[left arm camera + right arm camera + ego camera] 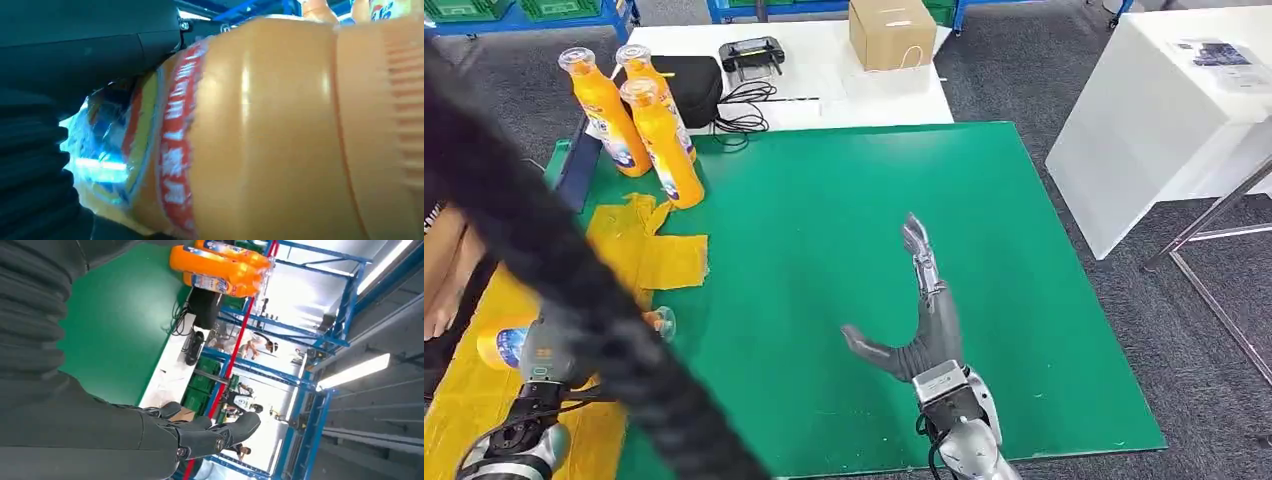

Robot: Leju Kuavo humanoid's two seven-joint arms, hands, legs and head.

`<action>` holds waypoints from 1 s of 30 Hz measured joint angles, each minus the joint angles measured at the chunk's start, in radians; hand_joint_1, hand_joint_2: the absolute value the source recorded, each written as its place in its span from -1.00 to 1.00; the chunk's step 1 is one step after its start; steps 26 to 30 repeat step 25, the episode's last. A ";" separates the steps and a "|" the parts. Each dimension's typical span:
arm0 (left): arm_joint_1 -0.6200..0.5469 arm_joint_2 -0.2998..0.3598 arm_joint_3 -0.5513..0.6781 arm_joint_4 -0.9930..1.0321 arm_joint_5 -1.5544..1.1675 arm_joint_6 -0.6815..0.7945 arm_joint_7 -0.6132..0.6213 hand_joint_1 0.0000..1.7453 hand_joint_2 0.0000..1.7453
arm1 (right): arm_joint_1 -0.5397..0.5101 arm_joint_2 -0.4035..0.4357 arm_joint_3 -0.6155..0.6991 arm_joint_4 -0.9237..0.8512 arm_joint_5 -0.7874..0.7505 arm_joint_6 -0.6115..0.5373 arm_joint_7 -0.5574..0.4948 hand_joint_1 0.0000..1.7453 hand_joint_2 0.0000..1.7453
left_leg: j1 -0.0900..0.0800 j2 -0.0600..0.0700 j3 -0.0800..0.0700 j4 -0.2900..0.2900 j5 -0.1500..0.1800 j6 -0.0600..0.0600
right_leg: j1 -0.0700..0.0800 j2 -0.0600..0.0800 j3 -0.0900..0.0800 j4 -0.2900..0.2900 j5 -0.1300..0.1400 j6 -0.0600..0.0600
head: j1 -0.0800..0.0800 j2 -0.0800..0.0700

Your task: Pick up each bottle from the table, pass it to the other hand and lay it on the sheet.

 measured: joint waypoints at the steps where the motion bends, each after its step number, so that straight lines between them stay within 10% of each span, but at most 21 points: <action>1: 0.003 -0.003 0.006 -0.007 0.012 -0.005 -0.011 -1.00 1.00 | 0.000 0.000 0.000 0.000 0.001 0.002 0.002 -1.00 1.00 | 0.000 0.000 0.000 0.000 0.000 0.000 | 0.000 0.000 0.000 0.000 0.000 0.000 | 0.000 0.000; 30: 0.129 -0.046 0.033 -0.301 -0.110 -0.005 -0.043 -1.00 1.00 | 0.001 -0.005 0.000 0.014 0.016 0.008 0.010 -1.00 1.00 | 0.000 0.000 -0.004 0.000 0.000 0.000 | 0.000 0.000 -0.005 0.000 0.000 0.000 | 0.000 0.000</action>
